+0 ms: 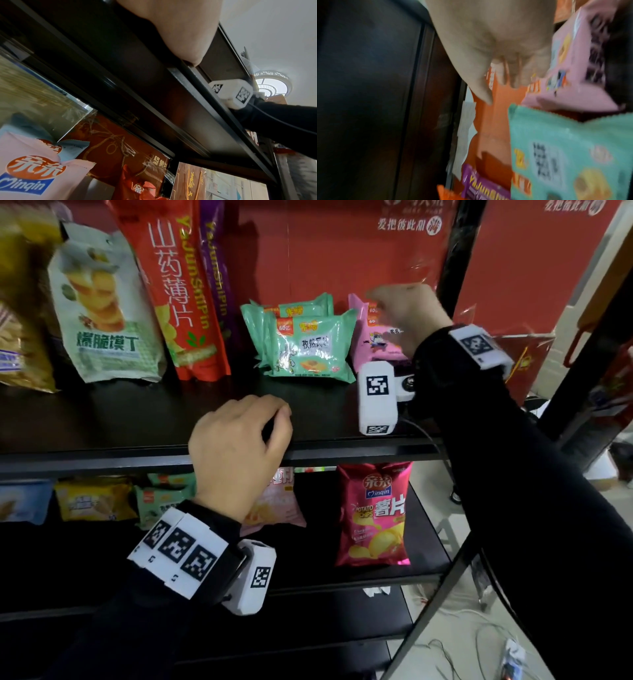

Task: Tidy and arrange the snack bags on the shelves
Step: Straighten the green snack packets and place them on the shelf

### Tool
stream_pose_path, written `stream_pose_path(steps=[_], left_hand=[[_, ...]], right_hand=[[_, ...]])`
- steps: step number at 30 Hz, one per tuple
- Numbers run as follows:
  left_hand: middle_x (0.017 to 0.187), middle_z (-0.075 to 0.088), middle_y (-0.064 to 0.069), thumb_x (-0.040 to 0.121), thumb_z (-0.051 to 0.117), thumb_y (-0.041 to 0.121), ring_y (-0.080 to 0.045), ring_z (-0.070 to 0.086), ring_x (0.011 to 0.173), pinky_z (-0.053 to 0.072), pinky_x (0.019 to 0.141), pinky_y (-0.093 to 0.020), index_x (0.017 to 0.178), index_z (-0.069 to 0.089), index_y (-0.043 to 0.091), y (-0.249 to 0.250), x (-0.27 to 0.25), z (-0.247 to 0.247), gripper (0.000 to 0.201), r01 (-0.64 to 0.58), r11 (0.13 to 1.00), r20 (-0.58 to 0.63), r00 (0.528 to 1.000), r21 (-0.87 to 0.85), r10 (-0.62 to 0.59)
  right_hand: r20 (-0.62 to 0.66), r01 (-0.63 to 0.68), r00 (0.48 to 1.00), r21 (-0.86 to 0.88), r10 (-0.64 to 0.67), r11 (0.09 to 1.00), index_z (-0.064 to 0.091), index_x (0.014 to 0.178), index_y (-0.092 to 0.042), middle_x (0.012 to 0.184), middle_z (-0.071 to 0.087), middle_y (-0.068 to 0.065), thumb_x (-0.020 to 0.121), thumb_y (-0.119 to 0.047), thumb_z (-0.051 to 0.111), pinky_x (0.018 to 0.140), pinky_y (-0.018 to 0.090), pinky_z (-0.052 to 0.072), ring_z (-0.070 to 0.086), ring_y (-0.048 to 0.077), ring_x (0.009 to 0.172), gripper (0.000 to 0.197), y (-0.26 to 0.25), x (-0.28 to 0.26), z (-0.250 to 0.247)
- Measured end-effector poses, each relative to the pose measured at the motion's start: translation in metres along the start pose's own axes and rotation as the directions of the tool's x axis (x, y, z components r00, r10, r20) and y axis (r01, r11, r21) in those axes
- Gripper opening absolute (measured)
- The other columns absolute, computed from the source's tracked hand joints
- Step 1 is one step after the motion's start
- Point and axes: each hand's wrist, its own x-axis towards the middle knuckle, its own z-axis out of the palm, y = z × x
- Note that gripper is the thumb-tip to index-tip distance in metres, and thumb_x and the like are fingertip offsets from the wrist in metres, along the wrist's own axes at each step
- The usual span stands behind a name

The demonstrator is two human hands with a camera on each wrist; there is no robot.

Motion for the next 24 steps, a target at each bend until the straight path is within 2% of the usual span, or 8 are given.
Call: stream_pose_path(steps=[3,7,11,15,17,19,22,24], left_hand=[[0.068,0.063,0.001,0.093,0.048,0.026,-0.023,0.059,0.064,0.039,0.053,-0.036,0.085,0.071,0.020,0.000,0.000,-0.001,0.026,0.006,1.000,0.016,1.000,0.015,-0.006],[0.069,0.063,0.000,0.092,0.049,0.026,-0.024,0.060,0.065,0.040,0.055,-0.036,0.085,0.071,0.020,-0.001,0.000,-0.004,0.024,-0.006,1.000,0.032,0.999,-0.001,0.006],[0.072,0.065,0.001,0.092,0.048,0.026,-0.025,0.060,0.066,0.041,0.056,-0.035,0.086,0.071,0.019,-0.002,-0.001,-0.007,0.024,-0.015,1.000,0.056,0.998,-0.013,0.016],[0.074,0.065,0.002,0.093,0.048,0.026,-0.024,0.060,0.067,0.042,0.056,-0.035,0.087,0.071,0.020,-0.003,-0.001,-0.007,0.025,-0.026,0.999,0.059,0.998,-0.027,0.027],[0.074,0.066,0.003,0.093,0.047,0.027,-0.023,0.060,0.066,0.042,0.056,-0.035,0.088,0.070,0.021,-0.004,-0.002,-0.006,0.025,-0.030,0.999,0.056,0.998,-0.028,0.032],[0.075,0.066,0.003,0.093,0.048,0.026,-0.022,0.059,0.066,0.041,0.055,-0.034,0.088,0.070,0.021,-0.004,-0.002,-0.005,0.024,-0.033,0.999,0.052,0.998,-0.028,0.034],[0.075,0.066,0.004,0.094,0.048,0.025,-0.022,0.059,0.065,0.038,0.054,-0.032,0.088,0.071,0.022,-0.005,-0.002,-0.004,0.024,-0.035,0.999,0.040,0.999,-0.022,0.036],[0.075,0.066,0.004,0.094,0.048,0.025,-0.021,0.059,0.064,0.037,0.054,-0.031,0.088,0.071,0.022,-0.005,-0.002,-0.003,0.024,-0.035,0.999,0.034,0.999,-0.024,0.036]], right_hand=[[0.189,-0.089,0.975,-0.162,0.119,0.983,0.062,0.111,-0.013,0.134,0.055,0.009,0.076,-0.031,0.077,0.075,0.035,0.056,0.061,0.019,0.088,0.042,-0.002,-0.007,0.030],[0.225,-0.122,0.951,-0.354,0.212,0.927,0.057,0.081,-0.012,0.116,0.058,0.008,0.077,-0.027,0.078,0.080,0.036,0.054,0.059,0.025,0.089,0.027,0.003,-0.010,0.047],[0.272,-0.191,0.932,-0.191,0.239,0.963,0.059,0.120,-0.004,0.129,0.060,0.015,0.077,-0.011,0.075,0.097,0.041,0.051,0.060,0.029,0.116,0.047,0.013,-0.012,0.050],[0.061,-0.093,0.993,-0.070,0.097,0.993,0.061,0.116,-0.004,0.117,0.066,0.012,0.086,-0.018,0.067,0.063,0.024,0.056,0.062,0.016,0.075,0.034,0.007,-0.008,0.026],[-0.109,-0.056,0.993,-0.178,0.037,0.982,0.059,0.124,-0.006,0.092,0.062,-0.003,0.088,-0.019,0.063,0.055,0.018,0.051,0.053,0.008,0.065,0.038,0.009,0.004,-0.003],[-0.137,-0.113,0.987,-0.244,0.082,0.963,0.054,0.128,-0.007,0.082,0.050,-0.006,0.091,-0.015,0.058,0.042,0.015,0.046,0.051,0.004,0.060,0.039,0.015,0.011,-0.030],[-0.123,-0.263,0.965,-0.453,0.232,0.852,0.063,0.089,-0.008,0.067,0.058,0.000,0.086,-0.023,0.070,0.042,0.025,0.042,0.056,0.012,0.047,0.017,0.024,0.017,-0.046],[-0.123,-0.310,0.949,-0.532,0.290,0.788,0.055,0.065,-0.010,0.040,0.056,0.002,0.080,-0.029,0.076,0.036,0.022,0.036,0.051,0.013,0.030,0.032,0.026,0.024,-0.049]])
